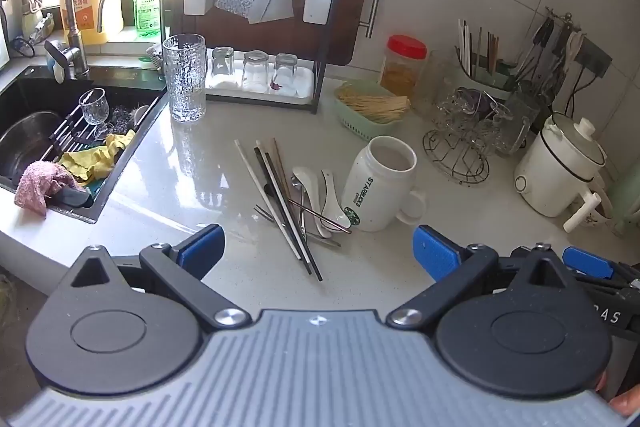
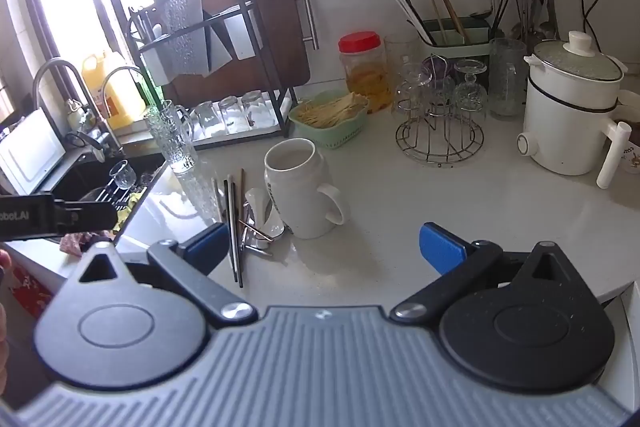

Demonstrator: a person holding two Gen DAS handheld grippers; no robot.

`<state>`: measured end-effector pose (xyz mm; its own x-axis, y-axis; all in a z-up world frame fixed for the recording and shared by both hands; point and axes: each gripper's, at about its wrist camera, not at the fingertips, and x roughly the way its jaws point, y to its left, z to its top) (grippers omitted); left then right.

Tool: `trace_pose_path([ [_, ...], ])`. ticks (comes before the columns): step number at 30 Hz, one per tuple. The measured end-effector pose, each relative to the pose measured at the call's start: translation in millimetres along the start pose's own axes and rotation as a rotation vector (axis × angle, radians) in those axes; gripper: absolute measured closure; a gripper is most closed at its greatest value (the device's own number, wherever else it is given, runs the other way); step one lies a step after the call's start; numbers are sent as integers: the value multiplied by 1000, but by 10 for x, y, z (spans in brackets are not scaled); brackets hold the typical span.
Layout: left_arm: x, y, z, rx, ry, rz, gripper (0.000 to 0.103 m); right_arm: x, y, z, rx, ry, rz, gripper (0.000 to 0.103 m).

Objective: Organize utensils
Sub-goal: 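Move both tools toward the chopstick pile and the white mug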

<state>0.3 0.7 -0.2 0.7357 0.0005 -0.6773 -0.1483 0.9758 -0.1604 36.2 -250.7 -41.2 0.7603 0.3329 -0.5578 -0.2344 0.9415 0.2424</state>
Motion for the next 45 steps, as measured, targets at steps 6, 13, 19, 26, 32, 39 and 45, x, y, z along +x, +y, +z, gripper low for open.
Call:
trace_pose_path([
  [6, 75, 23, 154, 19, 2, -2, 1, 92, 103, 10, -16, 0, -8, 0],
  [13, 200, 243, 292, 36, -9, -31, 1, 161, 286, 82, -4, -11, -24, 0],
  [19, 169, 275, 212, 61, -9, -25, 1, 147, 288, 24, 9, -18, -4, 0],
  [26, -55, 139, 119, 71, -14, 3, 1, 28, 212, 35, -6, -32, 12, 0],
  [32, -209, 28, 94, 85, -16, 5, 1, -118, 153, -17, 0, -28, 12, 0],
  [39, -277, -51, 115, 80, -15, -4, 1, -263, 148, 13, -6, -52, 19, 0],
  [45, -241, -137, 101, 86, 14, -8, 1, -336, 118, -8, -9, -55, 25, 0],
])
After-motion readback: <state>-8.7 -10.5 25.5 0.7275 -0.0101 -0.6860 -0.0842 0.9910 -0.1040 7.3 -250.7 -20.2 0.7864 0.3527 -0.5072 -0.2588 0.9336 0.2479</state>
